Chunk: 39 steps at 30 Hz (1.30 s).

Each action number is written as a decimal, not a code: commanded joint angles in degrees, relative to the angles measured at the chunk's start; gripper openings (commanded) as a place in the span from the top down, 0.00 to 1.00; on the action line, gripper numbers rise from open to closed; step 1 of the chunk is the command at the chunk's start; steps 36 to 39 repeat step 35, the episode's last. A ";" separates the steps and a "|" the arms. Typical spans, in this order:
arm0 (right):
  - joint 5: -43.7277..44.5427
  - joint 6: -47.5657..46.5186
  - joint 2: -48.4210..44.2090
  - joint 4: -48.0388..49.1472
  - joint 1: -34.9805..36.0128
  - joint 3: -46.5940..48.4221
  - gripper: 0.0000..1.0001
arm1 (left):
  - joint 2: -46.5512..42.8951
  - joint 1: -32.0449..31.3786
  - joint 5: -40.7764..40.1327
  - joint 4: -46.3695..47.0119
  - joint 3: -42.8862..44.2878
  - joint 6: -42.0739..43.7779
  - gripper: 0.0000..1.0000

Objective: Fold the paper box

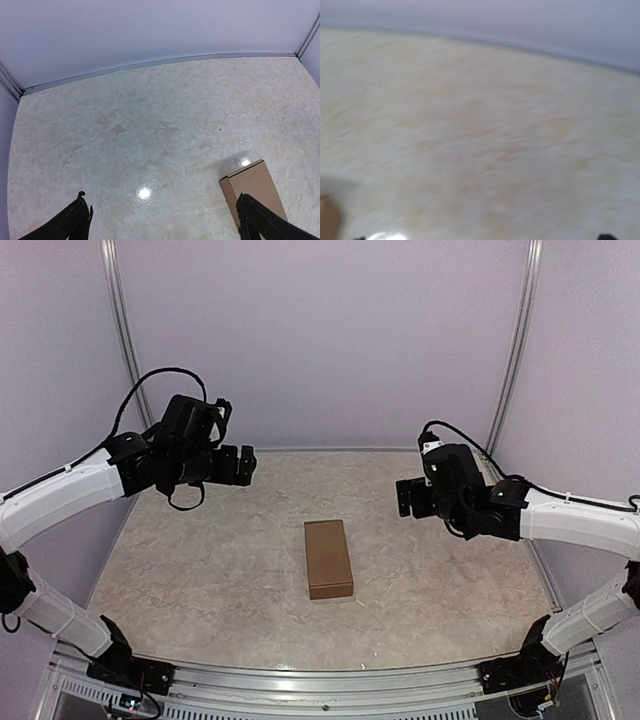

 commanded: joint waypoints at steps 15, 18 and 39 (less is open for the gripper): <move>20.72 -10.67 -12.24 -11.61 -0.31 0.89 0.00 | -17.70 8.75 -8.14 -9.46 -1.08 0.99 0.01; 20.25 -12.02 -14.55 -11.85 -0.30 0.50 0.00 | -20.03 8.76 -10.42 -8.51 -3.27 3.74 0.01; 17.91 -15.75 -23.54 -3.92 -0.30 -6.75 0.00 | -26.88 5.90 -11.01 -2.86 -13.08 7.30 0.01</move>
